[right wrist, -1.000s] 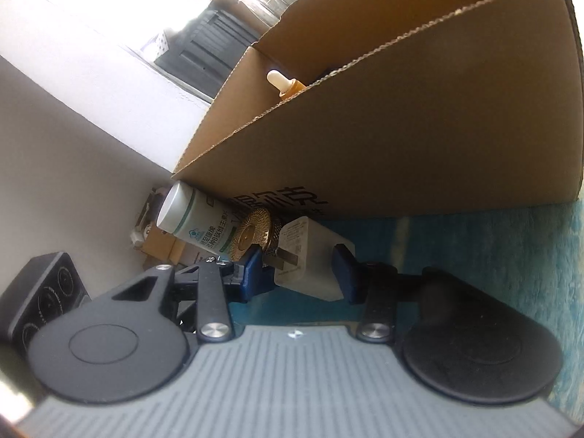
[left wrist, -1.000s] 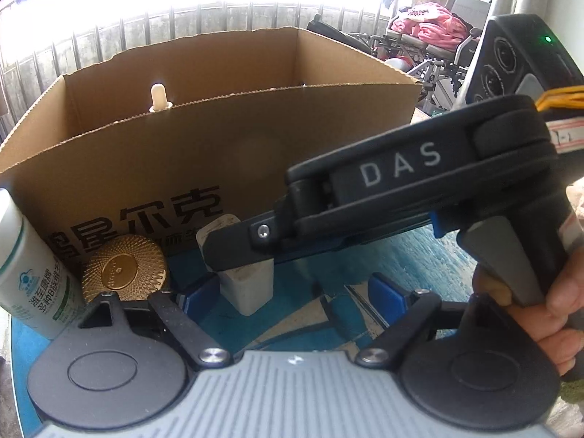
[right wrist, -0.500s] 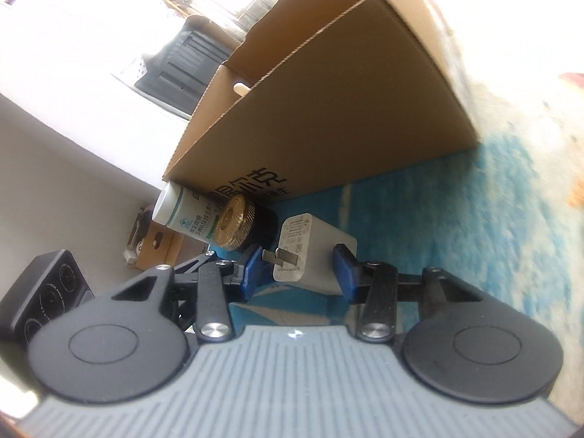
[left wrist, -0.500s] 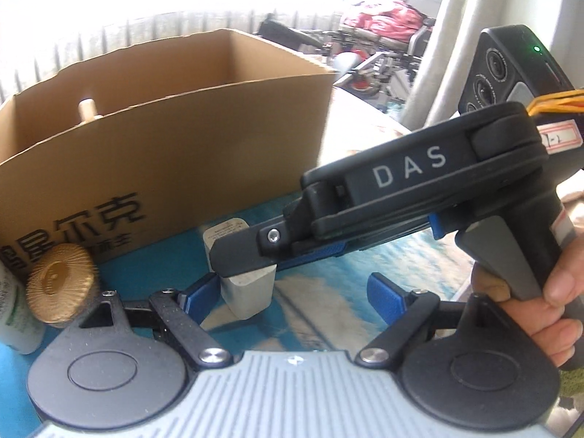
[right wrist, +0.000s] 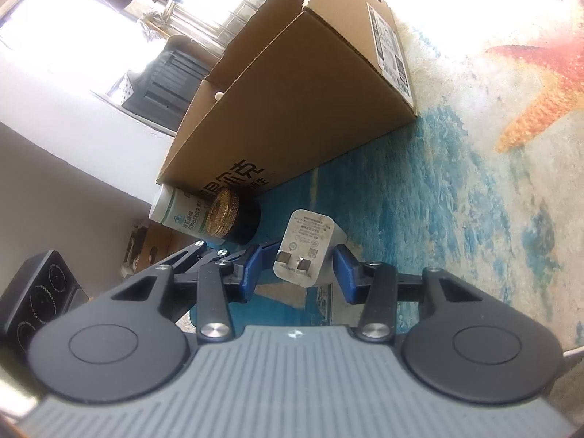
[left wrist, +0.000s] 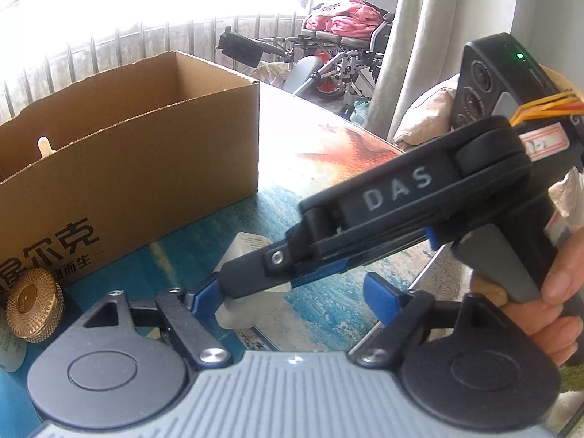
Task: Organize rigid objects
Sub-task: 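Lift the white charger plug off the table with the right tool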
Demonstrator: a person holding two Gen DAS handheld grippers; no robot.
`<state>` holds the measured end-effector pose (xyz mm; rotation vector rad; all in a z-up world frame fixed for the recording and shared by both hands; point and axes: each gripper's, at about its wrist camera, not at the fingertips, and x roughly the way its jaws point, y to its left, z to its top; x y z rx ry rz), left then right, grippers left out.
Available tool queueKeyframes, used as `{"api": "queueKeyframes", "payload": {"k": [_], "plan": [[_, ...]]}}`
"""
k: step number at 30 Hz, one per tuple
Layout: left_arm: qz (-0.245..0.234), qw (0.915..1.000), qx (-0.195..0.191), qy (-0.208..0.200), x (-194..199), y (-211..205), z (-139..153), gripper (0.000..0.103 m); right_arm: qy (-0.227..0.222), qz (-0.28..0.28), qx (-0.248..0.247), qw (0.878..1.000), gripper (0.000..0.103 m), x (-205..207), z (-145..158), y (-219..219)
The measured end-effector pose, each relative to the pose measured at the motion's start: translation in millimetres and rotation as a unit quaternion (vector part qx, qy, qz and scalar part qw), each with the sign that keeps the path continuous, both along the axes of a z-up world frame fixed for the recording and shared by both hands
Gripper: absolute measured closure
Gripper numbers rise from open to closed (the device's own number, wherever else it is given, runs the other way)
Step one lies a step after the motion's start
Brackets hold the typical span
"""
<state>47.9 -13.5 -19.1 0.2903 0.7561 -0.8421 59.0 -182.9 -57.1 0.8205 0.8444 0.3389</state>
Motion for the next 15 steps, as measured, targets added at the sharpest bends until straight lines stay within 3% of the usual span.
{"api": "queueKeyframes", "payload": {"k": [10, 15], "plan": [[0.026, 0.9995, 0.019, -0.006, 22.8, -20.0, -0.8, 0.039, -0.005, -0.03, 0.021, 0.999, 0.058, -2.9, 0.4, -12.7], [0.028, 0.999, 0.03, -0.019, 27.0, -25.1, -2.2, 0.042, -0.001, -0.042, 0.032, 0.999, 0.058, -2.8, -2.7, -16.2]]}}
